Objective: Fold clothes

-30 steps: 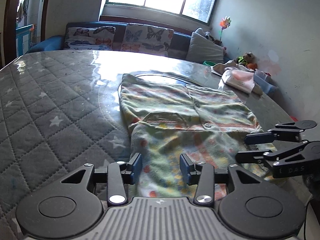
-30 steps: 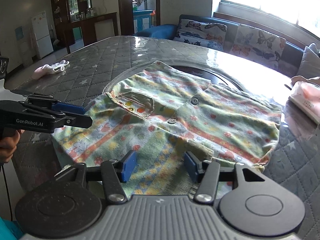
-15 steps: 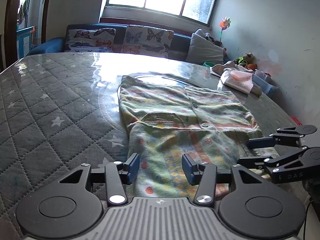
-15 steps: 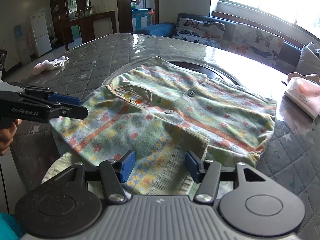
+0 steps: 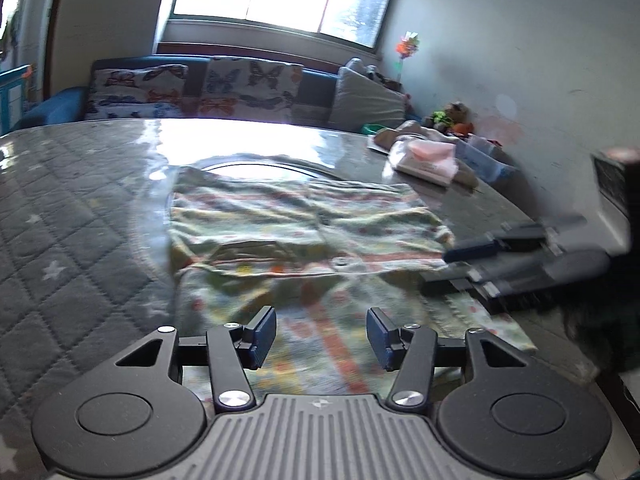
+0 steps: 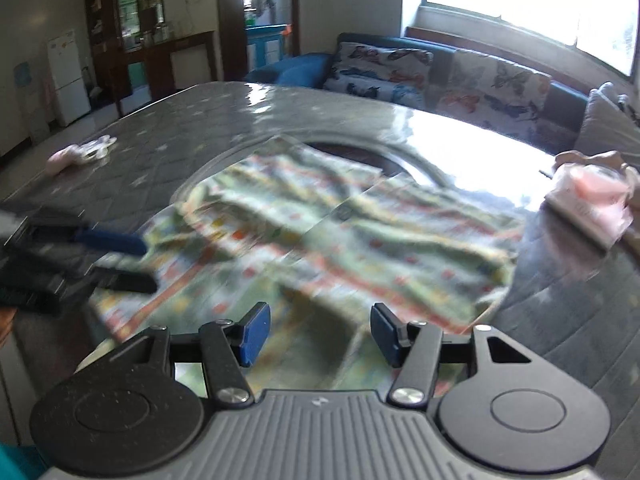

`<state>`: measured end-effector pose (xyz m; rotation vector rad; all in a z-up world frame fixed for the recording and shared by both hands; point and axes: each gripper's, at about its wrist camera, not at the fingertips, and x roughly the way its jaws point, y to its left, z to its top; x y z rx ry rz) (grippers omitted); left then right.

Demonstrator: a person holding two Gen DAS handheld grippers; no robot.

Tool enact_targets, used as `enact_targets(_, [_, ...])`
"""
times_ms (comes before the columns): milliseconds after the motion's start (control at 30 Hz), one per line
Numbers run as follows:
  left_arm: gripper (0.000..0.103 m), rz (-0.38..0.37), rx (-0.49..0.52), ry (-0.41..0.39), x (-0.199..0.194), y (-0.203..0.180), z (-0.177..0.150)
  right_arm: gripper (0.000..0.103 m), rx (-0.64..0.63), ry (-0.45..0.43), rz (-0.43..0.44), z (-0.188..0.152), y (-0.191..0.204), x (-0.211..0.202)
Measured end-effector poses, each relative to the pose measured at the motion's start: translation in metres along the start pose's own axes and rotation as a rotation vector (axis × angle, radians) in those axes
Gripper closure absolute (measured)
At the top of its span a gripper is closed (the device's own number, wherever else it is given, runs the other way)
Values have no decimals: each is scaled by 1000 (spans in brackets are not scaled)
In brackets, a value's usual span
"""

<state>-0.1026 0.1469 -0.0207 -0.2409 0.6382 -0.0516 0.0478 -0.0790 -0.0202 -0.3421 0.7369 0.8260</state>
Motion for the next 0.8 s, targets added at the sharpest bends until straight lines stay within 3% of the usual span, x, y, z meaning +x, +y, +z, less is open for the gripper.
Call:
enact_targets(400, [47,-132,78,54,24,-26,-3,50,165,74,-131,55,-79,77])
enact_targets(800, [42,-171,91,68,31,-20,-9,48,138,70,-226,75,-105,127])
